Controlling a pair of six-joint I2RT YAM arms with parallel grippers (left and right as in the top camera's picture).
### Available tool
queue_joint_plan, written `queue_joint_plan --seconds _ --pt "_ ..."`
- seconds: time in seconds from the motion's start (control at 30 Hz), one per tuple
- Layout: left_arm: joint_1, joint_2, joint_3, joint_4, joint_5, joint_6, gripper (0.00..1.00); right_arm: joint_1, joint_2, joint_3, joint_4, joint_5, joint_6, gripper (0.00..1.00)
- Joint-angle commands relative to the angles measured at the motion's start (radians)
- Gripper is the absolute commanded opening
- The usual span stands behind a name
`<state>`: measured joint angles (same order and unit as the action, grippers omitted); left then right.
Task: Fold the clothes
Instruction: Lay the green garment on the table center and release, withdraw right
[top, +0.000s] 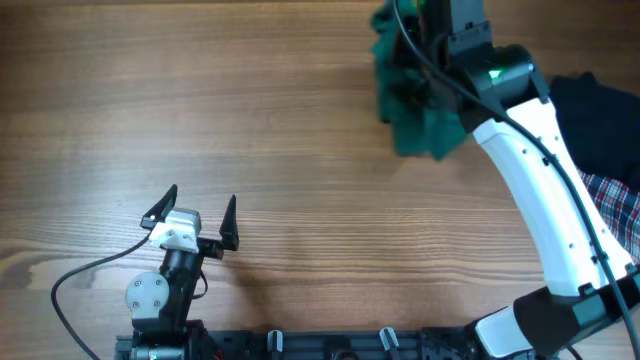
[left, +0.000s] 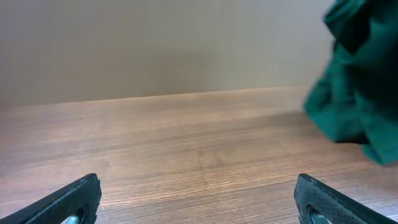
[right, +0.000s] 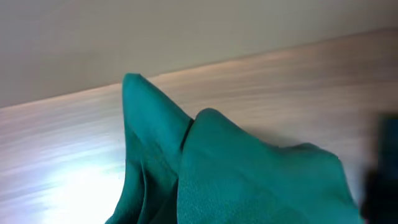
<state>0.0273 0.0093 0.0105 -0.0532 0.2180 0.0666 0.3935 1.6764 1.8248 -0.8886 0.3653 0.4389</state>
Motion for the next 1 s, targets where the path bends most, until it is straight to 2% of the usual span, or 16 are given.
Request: queue_joint_plan --seconds 0.0,0.2,0.4,0.5,0.83,0.9,0.97 --pt "0.003 -0.003 -0.005 -0.003 0.016 0.005 1.00 -0.001 -0.006 0.017 -0.011 0.137 -0.021 0.04" --pt "0.003 -0.003 -0.005 -0.003 0.016 0.005 1.00 0.006 0.030 0.017 -0.017 -0.032 -0.016 0.04" --pt "0.003 -0.003 -0.005 -0.003 0.016 0.005 1.00 0.074 0.165 0.017 0.003 -0.050 0.018 0.05" --pt "0.003 -0.003 -0.005 -0.003 0.016 0.005 1.00 0.116 0.256 0.017 0.016 -0.058 0.036 0.13" --pt "0.003 -0.003 -0.005 -0.003 0.016 0.005 1.00 0.229 0.379 0.017 0.149 -0.306 0.037 0.14" --pt "0.003 -0.003 -0.005 -0.003 0.016 0.005 1.00 0.257 0.380 0.017 0.179 -0.337 0.036 0.19" --pt "0.003 -0.003 -0.005 -0.003 0.016 0.005 1.00 0.274 0.380 0.017 0.199 -0.354 0.036 0.19"
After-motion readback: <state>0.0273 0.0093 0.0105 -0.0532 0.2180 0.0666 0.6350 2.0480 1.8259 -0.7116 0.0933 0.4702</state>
